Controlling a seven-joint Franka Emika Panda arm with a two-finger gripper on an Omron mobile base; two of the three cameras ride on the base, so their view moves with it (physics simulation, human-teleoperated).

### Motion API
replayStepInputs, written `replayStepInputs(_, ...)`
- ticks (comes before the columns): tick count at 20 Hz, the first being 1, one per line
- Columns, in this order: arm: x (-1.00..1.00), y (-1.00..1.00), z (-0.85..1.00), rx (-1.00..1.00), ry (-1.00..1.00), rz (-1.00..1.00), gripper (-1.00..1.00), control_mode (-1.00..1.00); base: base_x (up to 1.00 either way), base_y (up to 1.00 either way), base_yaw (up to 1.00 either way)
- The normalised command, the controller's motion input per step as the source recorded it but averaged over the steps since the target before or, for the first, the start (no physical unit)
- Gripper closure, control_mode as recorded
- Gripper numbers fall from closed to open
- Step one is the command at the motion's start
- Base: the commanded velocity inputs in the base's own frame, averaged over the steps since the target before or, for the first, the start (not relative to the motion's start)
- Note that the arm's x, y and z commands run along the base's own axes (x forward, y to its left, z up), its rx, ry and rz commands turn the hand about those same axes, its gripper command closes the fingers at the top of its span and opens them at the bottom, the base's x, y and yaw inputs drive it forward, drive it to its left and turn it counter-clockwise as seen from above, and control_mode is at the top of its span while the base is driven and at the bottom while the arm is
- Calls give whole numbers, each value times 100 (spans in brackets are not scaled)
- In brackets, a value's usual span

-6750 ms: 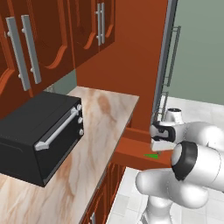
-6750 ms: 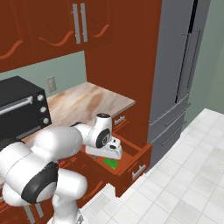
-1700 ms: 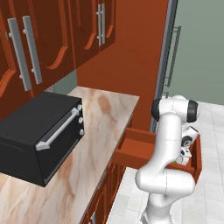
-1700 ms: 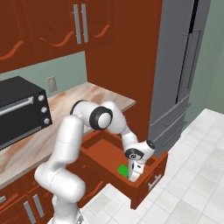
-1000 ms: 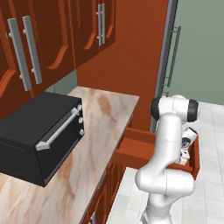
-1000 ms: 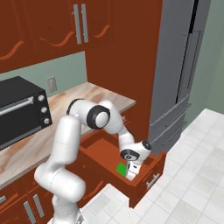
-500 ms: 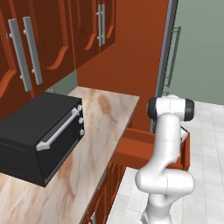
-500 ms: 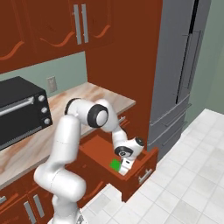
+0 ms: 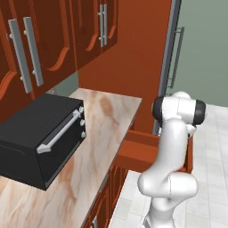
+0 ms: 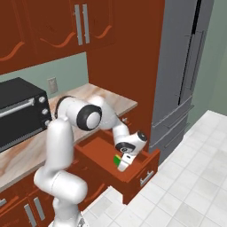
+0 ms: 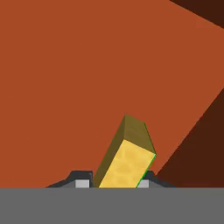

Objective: Restock the sink supplies by placing the sponge and soap dispenser on the counter and next to the sink. Make sure the soap dispenser is upright.

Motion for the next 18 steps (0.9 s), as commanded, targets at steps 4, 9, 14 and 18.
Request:
replayStepInputs(4,-1,-15,96,0,0,-11,100,-100,0,0,0)
replayStepInputs(9,-3,-2,59,0,0,-12,100,-100,0,0,0)
replayStepInputs(14,-71,-2,89,0,-11,-8,100,-100,0,0,0)
replayStepInputs(18,-100,0,98,0,-23,-1,100,-100,0,0,0)
